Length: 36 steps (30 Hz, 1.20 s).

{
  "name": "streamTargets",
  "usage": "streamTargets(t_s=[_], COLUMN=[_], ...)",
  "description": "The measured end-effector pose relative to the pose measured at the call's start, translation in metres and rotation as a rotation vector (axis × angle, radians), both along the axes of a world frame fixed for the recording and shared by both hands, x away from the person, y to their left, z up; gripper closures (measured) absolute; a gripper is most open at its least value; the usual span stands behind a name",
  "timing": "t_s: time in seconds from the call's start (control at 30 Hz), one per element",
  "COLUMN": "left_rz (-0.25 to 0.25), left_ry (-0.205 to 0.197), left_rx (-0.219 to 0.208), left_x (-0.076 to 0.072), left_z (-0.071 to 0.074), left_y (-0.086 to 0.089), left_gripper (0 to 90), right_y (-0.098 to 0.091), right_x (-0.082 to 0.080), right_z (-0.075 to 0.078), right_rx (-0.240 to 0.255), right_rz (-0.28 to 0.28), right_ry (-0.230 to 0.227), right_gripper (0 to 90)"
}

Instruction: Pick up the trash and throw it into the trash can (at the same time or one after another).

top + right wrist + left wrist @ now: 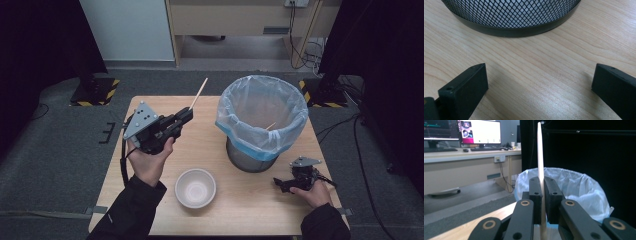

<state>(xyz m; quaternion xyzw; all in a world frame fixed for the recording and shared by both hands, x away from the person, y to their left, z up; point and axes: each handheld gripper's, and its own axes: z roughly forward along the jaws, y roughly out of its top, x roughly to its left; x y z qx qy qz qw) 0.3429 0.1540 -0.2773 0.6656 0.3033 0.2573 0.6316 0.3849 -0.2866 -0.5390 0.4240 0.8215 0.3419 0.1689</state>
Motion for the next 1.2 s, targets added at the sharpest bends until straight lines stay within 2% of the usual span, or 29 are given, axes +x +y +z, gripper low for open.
streamTargets(t_s=[0.23, 0.5, 0.97, 1.2], left_rz=[-0.030, -0.054, -0.076, -0.084], left_ry=[-0.017, -0.042, -0.064, -0.067], left_rx=[-0.023, -0.014, -0.004, 0.006], left_x=[0.012, 0.026, 0.051, 0.062], left_z=[0.017, 0.032, 0.045, 0.046], left_y=[-0.022, -0.050, -0.090, -0.107], left_gripper=[85.0, 85.0, 84.8, 84.8], right_y=[0.000, 0.000, 0.000, 0.000], right_x=[0.000, 0.000, 0.000, 0.000], right_z=[0.000, 0.000, 0.000, 0.000], right_rx=[-0.001, -0.001, 0.000, -0.001], right_rz=[0.002, 0.002, 0.002, 0.002], right_ry=[-0.003, -0.003, -0.003, -0.003], right_gripper=[0.8, 0.7, 0.8, 0.8])
